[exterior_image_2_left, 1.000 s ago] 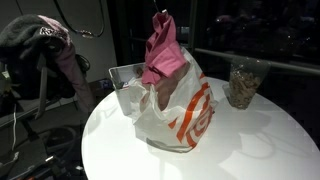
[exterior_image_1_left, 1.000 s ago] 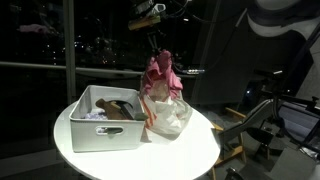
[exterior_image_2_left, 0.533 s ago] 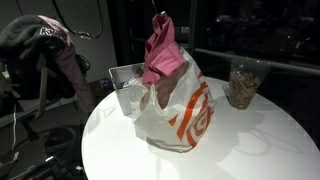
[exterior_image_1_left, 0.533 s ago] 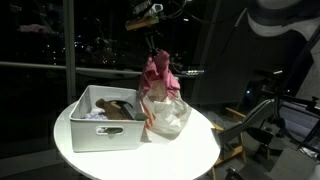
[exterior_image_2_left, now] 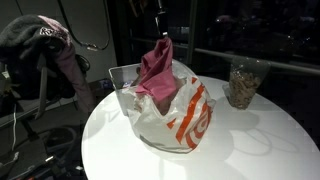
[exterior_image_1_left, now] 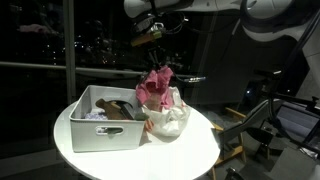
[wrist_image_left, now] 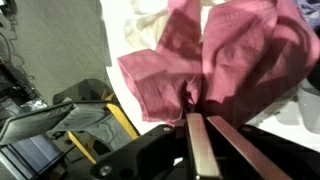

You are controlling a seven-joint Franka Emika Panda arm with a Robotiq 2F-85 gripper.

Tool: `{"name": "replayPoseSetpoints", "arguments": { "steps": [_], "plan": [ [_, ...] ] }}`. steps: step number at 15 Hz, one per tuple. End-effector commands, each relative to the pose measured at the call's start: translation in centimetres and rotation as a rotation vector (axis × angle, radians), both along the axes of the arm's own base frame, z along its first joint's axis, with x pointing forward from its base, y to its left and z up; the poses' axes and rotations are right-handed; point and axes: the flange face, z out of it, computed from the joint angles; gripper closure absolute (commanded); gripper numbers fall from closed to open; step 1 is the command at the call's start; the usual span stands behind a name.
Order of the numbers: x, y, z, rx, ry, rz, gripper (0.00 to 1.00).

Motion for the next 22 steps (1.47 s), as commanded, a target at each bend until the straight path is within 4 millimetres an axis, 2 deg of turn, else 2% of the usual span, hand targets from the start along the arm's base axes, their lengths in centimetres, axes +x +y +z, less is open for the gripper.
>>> {"name": "replayPoseSetpoints", "arguments": {
  "steps": [1, 6, 10, 11, 16, 19, 22],
  "plan": [
    [-2.3, -2.5, 0.6, -0.046, 0.128, -0.106, 0.99],
    [-5.3, -4.9, 1.2, -0.13, 0.337, -0.264, 0.99],
    [-6.5, -6.5, 0.7, -0.155, 0.466, -0.341, 0.99],
    [-6.7, -7.2, -0.5, -0.152, 0.465, -0.331, 0.99],
    [-4.4, -6.2, -1.0, -0.144, 0.408, -0.3, 0.99],
    [-3.0, -5.2, 0.3, -0.161, 0.281, -0.263, 0.99],
    [-2.5, -4.2, 2.8, -0.197, 0.161, -0.232, 0.99]
  ]
}}
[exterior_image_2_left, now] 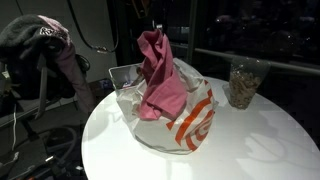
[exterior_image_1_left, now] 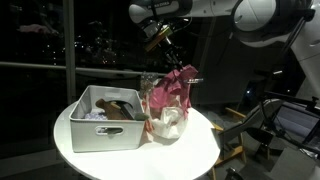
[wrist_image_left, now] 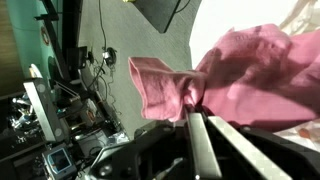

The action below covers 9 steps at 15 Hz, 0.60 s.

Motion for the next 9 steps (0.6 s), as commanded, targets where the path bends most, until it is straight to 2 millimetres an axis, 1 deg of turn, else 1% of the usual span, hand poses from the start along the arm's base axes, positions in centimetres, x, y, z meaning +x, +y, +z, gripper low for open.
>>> {"name": "replayPoseSetpoints", "arguments": {
  "steps": [1, 3, 5, 9],
  "plan": [
    [0.8, 1.6, 3.6, -0.044, -0.144, 0.057, 0.99],
    [1.5, 2.7, 4.7, -0.056, -0.222, 0.107, 0.99],
    [2.2, 3.9, 5.2, -0.067, -0.284, 0.156, 0.99],
    [3.2, 6.4, 5.0, 0.012, -0.367, 0.214, 0.99]
  ]
}}
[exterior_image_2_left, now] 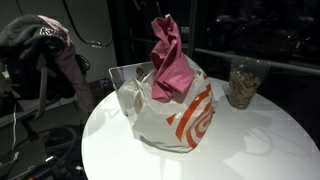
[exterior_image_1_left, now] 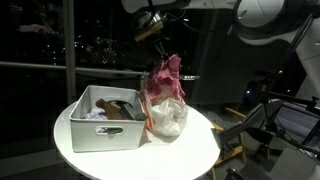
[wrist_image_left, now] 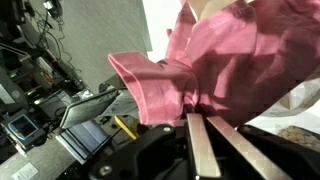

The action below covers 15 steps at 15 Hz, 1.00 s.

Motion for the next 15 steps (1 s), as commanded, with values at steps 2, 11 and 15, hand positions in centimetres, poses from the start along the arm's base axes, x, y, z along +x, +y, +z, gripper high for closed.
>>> {"name": "replayPoseSetpoints", "arguments": {
  "steps": [2, 11, 15],
  "plan": [
    [1.1, 2.2, 0.2, 0.109, -0.087, 0.07, 0.99],
    [-1.4, -2.0, -1.4, 0.334, 0.13, -0.128, 0.99],
    [-2.3, -4.4, -3.6, 0.399, 0.277, -0.194, 0.99]
  ]
}}
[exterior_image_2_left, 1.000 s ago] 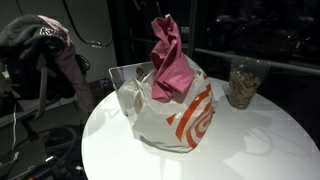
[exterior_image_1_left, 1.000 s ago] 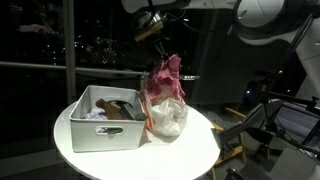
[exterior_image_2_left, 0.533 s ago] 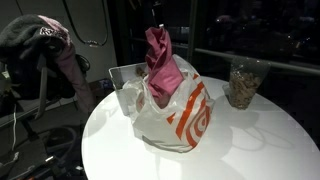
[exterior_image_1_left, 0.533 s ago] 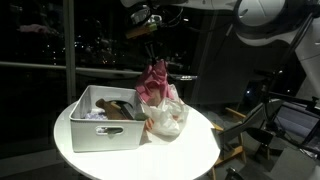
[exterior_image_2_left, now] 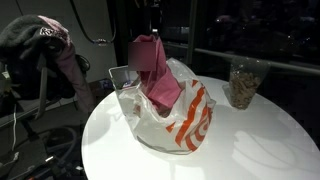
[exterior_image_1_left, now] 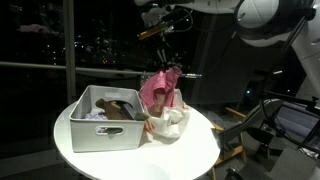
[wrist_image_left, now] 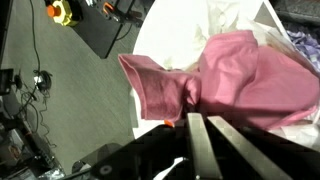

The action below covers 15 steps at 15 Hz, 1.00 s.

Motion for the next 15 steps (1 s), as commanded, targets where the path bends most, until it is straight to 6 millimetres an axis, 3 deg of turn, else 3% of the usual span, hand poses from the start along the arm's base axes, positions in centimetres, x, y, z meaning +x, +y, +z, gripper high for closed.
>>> {"name": "replayPoseSetpoints", "arguments": {
  "steps": [1, 9, 12, 15],
  "plan": [
    [-1.0, -1.3, -1.5, 0.068, 0.102, -0.032, 0.99],
    [0.1, -1.7, -9.9, 0.157, 0.198, -0.058, 0.99],
    [1.6, -2.1, -12.3, 0.171, 0.135, -0.085, 0.99],
    [3.4, -3.8, -14.3, 0.144, 0.064, -0.1, 0.99]
  ]
}}
